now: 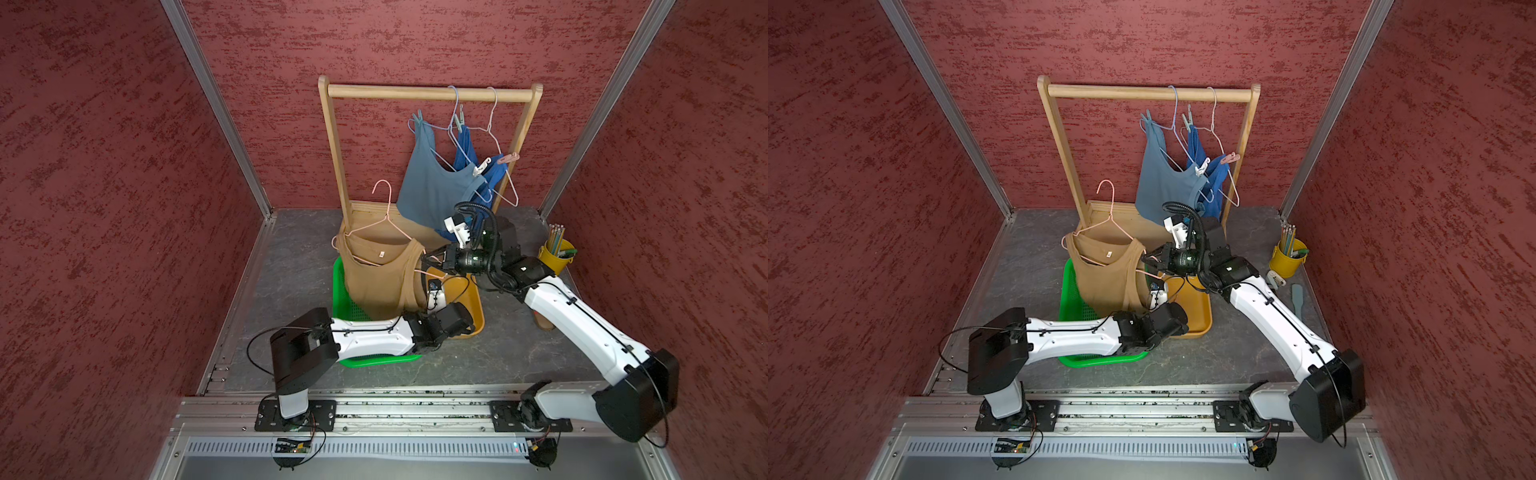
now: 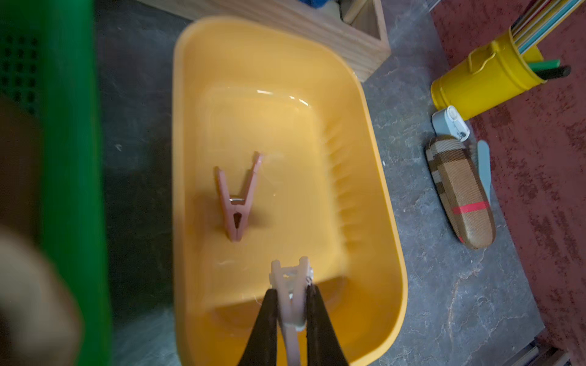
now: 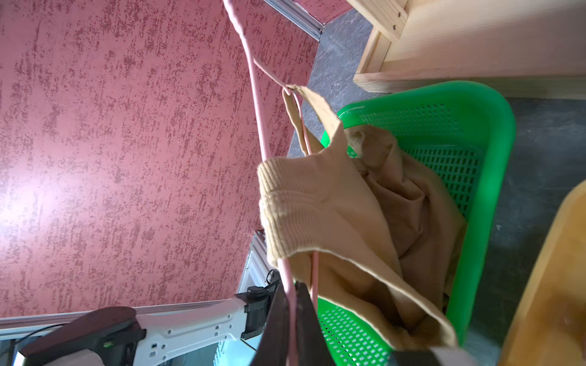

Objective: Remove the clothespins securing tank tops to the hanger
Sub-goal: Place the clothespin in the storage box, then remove the tank top from the hanger.

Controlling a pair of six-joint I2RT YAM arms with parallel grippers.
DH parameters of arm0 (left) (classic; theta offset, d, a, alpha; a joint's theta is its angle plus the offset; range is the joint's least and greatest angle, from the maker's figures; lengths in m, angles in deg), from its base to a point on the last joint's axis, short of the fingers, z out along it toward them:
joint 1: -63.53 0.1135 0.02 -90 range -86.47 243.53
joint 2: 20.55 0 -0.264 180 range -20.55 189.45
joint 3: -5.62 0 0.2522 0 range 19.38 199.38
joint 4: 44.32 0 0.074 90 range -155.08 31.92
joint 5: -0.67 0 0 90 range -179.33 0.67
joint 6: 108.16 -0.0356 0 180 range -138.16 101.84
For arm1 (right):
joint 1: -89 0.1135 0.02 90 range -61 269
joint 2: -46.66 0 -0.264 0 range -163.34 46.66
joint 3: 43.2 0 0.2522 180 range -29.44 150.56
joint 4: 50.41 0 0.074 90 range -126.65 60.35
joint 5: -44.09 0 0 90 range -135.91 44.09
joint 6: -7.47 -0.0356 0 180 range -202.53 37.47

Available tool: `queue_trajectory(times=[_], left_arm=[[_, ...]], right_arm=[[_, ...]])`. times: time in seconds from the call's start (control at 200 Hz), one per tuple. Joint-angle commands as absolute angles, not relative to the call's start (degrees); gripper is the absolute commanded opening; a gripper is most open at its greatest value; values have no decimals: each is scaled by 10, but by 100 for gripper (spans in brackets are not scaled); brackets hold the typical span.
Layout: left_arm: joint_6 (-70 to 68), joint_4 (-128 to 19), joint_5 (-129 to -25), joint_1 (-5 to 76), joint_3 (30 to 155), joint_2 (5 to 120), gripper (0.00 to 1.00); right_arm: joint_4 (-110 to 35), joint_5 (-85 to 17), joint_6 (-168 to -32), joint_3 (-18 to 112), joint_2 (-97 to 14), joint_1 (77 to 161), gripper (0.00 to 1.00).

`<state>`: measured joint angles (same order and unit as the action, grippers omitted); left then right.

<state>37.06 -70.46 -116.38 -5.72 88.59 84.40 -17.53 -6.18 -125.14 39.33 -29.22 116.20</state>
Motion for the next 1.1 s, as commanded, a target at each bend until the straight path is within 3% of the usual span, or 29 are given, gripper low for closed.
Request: queue_trajectory(times=[0.0, 0.155, 0.376, 0.631, 0.842, 0.977, 1.097], left_arm=[[394, -714, -1159, -56, 894, 860, 22], [403, -710, -1163, -47, 870, 796, 58], [349, -853, -1174, -64, 954, 673, 81], [401, -1027, -1180, -98, 963, 535, 80], [402, -1042, -1092, -76, 866, 409, 79], [448, -1076, -1114, -77, 825, 348, 79], [476, -1136, -1136, -13, 823, 292, 78]], right_arm=[[-188, -43, -1246, 427, -287, 1158, 0], [-168, -46, -1234, 423, -273, 1158, 0], [-168, -34, -1231, 402, -250, 1158, 0], [-165, -26, -1232, 394, -222, 1158, 0], [-201, -25, -1258, 367, -200, 1158, 0], [-210, -20, -1267, 364, -195, 1158, 0], [-190, -14, -1257, 366, -191, 1158, 0]])
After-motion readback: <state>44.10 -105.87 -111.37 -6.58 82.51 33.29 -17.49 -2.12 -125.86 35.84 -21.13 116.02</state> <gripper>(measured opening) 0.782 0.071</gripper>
